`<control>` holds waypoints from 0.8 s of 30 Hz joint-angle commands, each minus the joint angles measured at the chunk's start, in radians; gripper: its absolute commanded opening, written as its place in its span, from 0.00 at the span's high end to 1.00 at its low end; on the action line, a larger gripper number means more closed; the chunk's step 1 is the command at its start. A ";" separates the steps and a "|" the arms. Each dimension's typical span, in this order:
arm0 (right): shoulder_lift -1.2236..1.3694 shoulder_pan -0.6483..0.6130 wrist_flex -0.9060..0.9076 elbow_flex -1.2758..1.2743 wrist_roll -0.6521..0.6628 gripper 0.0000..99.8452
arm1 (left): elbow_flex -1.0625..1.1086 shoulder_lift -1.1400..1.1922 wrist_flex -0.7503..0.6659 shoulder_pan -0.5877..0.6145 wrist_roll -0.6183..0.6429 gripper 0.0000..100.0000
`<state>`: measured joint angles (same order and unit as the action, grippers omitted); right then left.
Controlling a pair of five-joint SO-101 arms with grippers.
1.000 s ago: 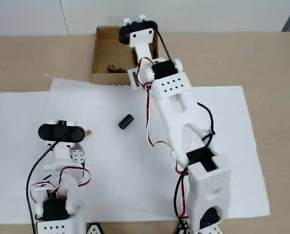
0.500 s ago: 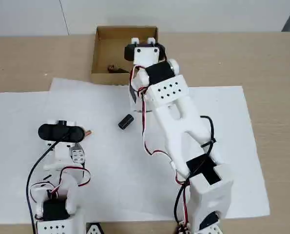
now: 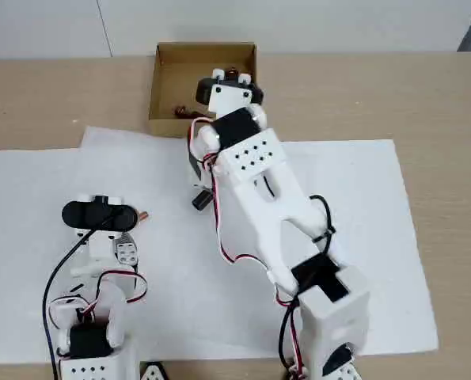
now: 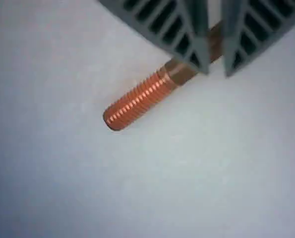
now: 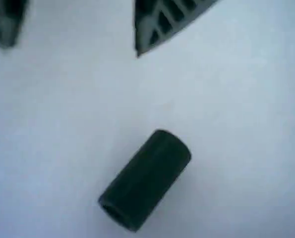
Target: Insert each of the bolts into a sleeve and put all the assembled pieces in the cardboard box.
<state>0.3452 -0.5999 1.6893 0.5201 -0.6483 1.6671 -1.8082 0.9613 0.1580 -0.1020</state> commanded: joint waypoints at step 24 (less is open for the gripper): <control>0.191 -0.067 -0.274 0.044 -0.031 0.77 | -0.007 -0.005 0.002 0.003 -0.005 0.99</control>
<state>0.5386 -0.6644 1.4346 0.5217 -0.6743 1.6671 -1.8082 0.9613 0.1580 -0.1020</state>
